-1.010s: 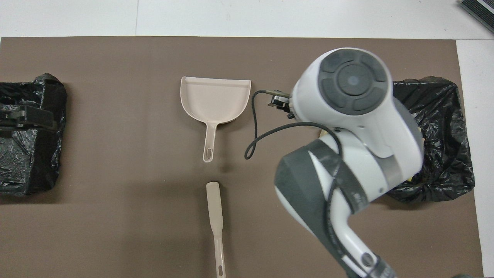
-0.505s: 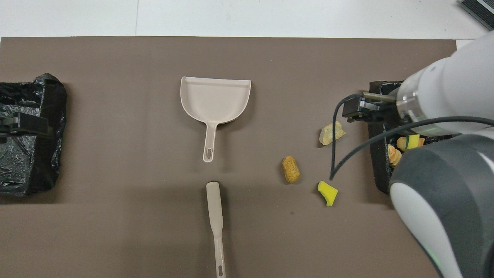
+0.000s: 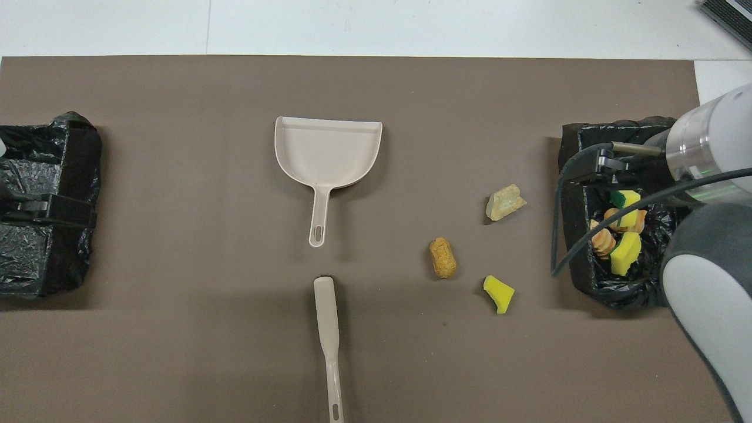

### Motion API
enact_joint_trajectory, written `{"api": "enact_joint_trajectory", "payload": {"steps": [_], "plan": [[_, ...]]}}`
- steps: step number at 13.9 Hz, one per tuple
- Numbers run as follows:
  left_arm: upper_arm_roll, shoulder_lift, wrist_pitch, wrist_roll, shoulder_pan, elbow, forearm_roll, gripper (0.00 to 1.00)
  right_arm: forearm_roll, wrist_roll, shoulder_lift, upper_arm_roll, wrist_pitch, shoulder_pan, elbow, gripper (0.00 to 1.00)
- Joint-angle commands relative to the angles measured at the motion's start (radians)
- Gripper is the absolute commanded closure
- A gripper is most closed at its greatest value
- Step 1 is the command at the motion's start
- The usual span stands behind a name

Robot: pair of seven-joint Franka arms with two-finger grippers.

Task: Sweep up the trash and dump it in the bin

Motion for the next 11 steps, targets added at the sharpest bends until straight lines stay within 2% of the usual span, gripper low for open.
{"api": "enact_joint_trajectory", "payload": {"steps": [1,8,11], "plan": [[-0.006,-0.025,0.01,0.01,0.013,-0.028,-0.008,0.0,0.041,-0.033,-0.021,0.003,-0.005,-0.031,-0.025,0.0],[-0.005,-0.022,0.009,0.013,0.013,-0.019,-0.007,0.0,0.041,-0.033,-0.031,0.003,-0.008,-0.036,-0.039,0.0],[0.0,-0.022,0.007,0.013,0.015,-0.019,-0.005,0.0,0.044,-0.008,-0.046,0.009,0.008,-0.001,-0.093,0.0]]}}
